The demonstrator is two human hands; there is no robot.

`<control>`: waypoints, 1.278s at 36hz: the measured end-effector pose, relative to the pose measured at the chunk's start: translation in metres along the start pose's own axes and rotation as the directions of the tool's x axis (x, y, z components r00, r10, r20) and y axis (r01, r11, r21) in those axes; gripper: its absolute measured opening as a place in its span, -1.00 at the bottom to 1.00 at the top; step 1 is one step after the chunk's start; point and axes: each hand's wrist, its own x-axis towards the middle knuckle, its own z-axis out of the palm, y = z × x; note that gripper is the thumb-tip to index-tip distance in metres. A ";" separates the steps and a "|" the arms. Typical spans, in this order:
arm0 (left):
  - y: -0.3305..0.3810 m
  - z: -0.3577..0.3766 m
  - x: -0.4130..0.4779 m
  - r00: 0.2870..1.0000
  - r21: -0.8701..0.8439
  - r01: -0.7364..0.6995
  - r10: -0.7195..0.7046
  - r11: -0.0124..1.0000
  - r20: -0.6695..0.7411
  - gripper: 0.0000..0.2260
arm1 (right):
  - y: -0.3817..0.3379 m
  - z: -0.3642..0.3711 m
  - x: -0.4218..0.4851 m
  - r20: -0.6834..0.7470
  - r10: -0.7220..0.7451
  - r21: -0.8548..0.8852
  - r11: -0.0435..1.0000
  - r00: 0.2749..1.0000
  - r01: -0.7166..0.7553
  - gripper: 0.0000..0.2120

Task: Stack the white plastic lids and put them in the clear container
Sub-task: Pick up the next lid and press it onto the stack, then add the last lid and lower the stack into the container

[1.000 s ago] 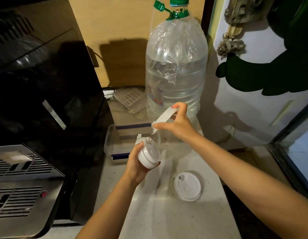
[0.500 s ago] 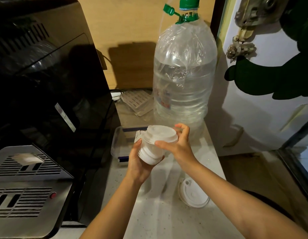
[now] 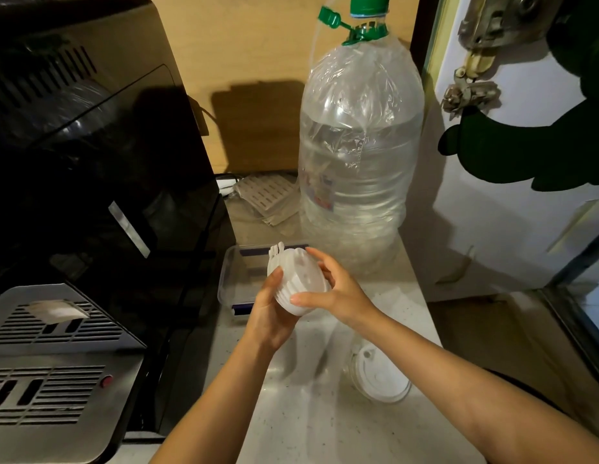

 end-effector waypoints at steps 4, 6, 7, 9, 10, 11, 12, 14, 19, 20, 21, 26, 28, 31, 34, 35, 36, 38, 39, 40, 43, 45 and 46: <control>0.000 -0.002 -0.002 1.000 0.038 0.010 -0.011 0.999 0.026 -0.50 | -0.001 -0.003 0.003 0.023 0.013 -0.049 0.999 1.000 -0.012 -0.36; 0.000 -0.004 -0.003 0.999 0.061 0.006 -0.008 0.998 0.033 -0.50 | -0.001 -0.004 0.003 0.033 0.029 -0.094 0.995 0.999 -0.026 -0.35; 0.000 -0.005 -0.004 0.999 0.075 0.005 -0.008 0.997 0.034 -0.50 | -0.002 -0.004 0.003 0.039 0.036 -0.119 0.992 0.999 -0.031 -0.32; -0.001 -0.007 -0.004 1.000 0.106 0.000 -0.003 0.994 0.031 -0.48 | -0.003 -0.004 0.002 0.047 0.043 -0.157 0.987 0.998 -0.035 -0.30; -0.001 -0.008 -0.005 0.999 0.118 -0.003 -0.001 0.993 0.033 -0.46 | -0.003 -0.003 0.002 0.052 0.048 -0.177 0.983 0.997 -0.038 -0.29; -0.002 -0.009 -0.005 0.999 0.128 -0.004 -0.001 0.992 0.037 -0.45 | -0.002 -0.003 0.001 0.060 0.055 -0.200 0.979 0.997 -0.042 -0.29; -0.002 -0.009 -0.005 0.999 0.132 -0.001 -0.004 0.991 0.037 -0.45 | -0.002 -0.003 0.001 0.068 0.064 -0.222 0.974 0.996 -0.047 -0.28; -0.004 -0.010 -0.006 0.999 0.140 -0.003 -0.003 0.990 0.040 -0.49 | -0.001 -0.003 0.000 0.091 0.076 -0.263 0.964 0.993 -0.050 -0.27; -0.010 -0.016 -0.008 1.000 0.127 0.017 -0.020 0.992 0.019 -0.41 | -0.001 -0.021 -0.002 0.221 0.130 -0.367 0.929 0.966 -0.042 -0.22; -0.012 -0.018 -0.009 1.000 0.124 0.027 -0.028 0.992 0.005 -0.40 | 0.002 -0.026 -0.003 0.234 0.145 -0.396 0.917 0.961 -0.042 -0.16; -0.014 -0.019 -0.009 0.999 0.121 0.042 -0.041 0.992 -0.014 -0.40 | 0.005 -0.032 -0.005 0.238 0.168 -0.436 0.899 0.957 -0.050 -0.09; -0.026 -0.026 -0.014 0.991 0.056 0.106 -0.100 0.993 -0.089 -0.40 | 0.027 -0.059 -0.020 0.254 0.298 -0.669 0.741 0.920 -0.056 0.00; -0.030 -0.025 -0.017 0.991 0.026 0.100 -0.098 0.995 -0.093 -0.66 | 0.038 -0.067 -0.026 0.225 0.360 -0.760 0.646 0.906 -0.068 0.00; -0.036 -0.024 -0.022 0.986 0.006 0.147 -0.146 0.989 -0.080 -0.69 | 0.055 -0.076 -0.038 0.169 0.439 -0.842 0.530 0.883 -0.102 -0.01; -0.043 -0.027 -0.023 0.968 -0.008 0.219 -0.218 0.976 -0.127 -0.33 | 0.069 -0.078 -0.052 0.134 0.459 -0.895 0.436 0.878 -0.092 -0.01; -0.045 -0.029 -0.024 0.963 -0.007 0.231 -0.230 0.973 -0.138 -0.27 | 0.073 -0.077 -0.055 0.127 0.459 -0.907 0.412 0.879 -0.084 -0.02; -0.048 -0.031 -0.024 0.961 -0.008 0.240 -0.239 0.971 -0.140 -0.25 | 0.077 -0.076 -0.059 0.125 0.456 -0.917 0.391 0.881 -0.073 -0.03; -0.051 -0.033 -0.025 0.956 -0.027 0.252 -0.253 0.967 -0.150 -0.23 | 0.082 -0.075 -0.065 0.129 0.441 -0.934 0.354 0.888 -0.039 -0.05; -0.053 -0.034 -0.025 0.953 -0.033 0.258 -0.260 0.966 -0.157 -0.23 | 0.085 -0.074 -0.066 0.130 0.435 -0.939 0.342 0.891 -0.030 -0.06; -0.055 -0.034 -0.025 0.951 -0.032 0.264 -0.266 0.964 -0.160 -0.24 | 0.086 -0.073 -0.068 0.128 0.431 -0.941 0.337 0.893 -0.028 -0.07; -0.057 -0.032 -0.025 0.949 -0.018 0.275 -0.274 0.961 -0.154 -0.43 | 0.090 -0.071 -0.069 0.118 0.420 -0.942 0.334 0.900 -0.033 -0.10; -0.057 -0.031 -0.026 0.950 -0.016 0.275 -0.274 0.961 -0.152 -0.51 | 0.092 -0.070 -0.070 0.114 0.412 -0.941 0.337 0.904 -0.035 -0.12; -0.057 -0.030 -0.026 0.949 -0.008 0.277 -0.275 0.961 -0.152 -0.49 | 0.093 -0.069 -0.070 0.112 0.411 -0.940 0.340 0.905 -0.039 -0.13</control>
